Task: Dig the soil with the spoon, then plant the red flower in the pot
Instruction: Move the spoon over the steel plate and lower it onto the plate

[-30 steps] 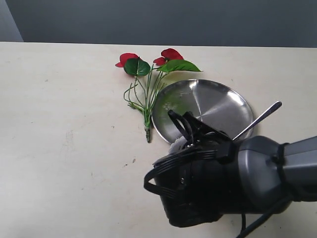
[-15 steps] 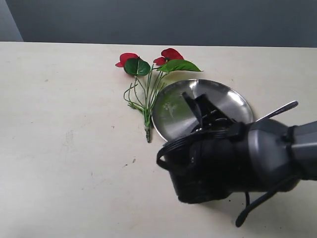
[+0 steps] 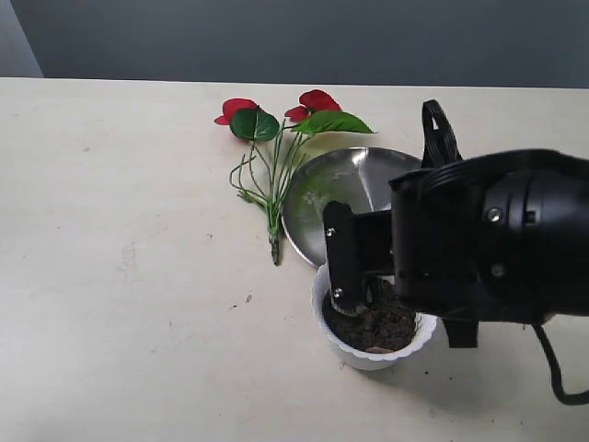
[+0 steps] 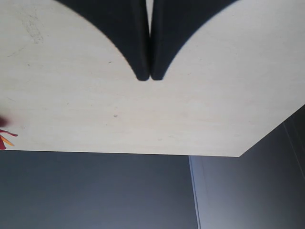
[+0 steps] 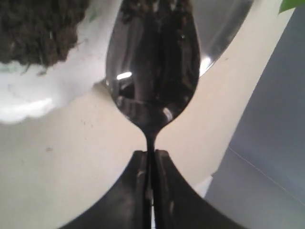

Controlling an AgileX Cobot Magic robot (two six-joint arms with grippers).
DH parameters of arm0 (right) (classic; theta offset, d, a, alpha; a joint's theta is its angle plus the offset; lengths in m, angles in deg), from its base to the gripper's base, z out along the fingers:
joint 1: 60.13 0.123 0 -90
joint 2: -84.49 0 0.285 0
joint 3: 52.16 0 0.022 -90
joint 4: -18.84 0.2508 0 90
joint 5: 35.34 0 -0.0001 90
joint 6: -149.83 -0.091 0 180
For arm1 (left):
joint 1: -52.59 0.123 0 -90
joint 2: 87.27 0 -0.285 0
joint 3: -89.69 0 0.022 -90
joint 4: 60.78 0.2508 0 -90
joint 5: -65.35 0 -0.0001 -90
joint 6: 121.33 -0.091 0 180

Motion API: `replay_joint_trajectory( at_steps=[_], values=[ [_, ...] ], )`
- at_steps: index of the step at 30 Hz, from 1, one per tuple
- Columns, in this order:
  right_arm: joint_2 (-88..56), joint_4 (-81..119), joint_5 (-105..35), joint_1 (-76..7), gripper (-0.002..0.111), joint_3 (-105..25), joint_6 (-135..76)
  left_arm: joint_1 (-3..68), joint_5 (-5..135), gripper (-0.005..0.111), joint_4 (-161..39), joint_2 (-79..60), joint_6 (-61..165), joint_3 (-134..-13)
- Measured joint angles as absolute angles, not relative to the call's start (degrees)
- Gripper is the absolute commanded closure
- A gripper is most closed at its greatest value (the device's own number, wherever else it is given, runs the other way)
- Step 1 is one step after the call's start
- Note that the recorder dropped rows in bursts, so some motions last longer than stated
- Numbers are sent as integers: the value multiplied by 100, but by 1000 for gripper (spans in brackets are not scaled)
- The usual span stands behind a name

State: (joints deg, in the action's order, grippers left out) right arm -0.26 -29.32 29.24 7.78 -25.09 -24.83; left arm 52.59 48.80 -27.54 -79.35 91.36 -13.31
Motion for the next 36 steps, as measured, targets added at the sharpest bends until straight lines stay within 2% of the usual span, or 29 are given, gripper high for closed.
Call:
replay_joint_trajectory(
  at_steps=[4, 9, 17, 24, 34, 36],
  values=[
    [-65, -2462, 1981, 334, 109, -2757, -3258, 5259, 4880, 106, -2754, -7935, 9136, -1331],
    [-13, -1887, 864, -843, 109, -3155, -3517, 5259, 4880, 106, -2754, -7935, 9136, -1331],
    [633, -987, 116, -2403, 109, -3768, -2340, 5259, 4880, 106, -2754, -7935, 9136, -1331],
    [1351, -394, -205, -2549, 109, -3804, -1232, 5259, 4880, 106, -2754, -7935, 9136, -1331],
    [2352, -354, -1270, -2549, 109, -3804, -1041, 5259, 4880, 106, -2754, -7935, 9136, -1331],
    [2408, -354, -1390, -2549, 101, -3804, -1041, 5259, 4880, 106, -2754, -7935, 9136, -1331]
  ],
)
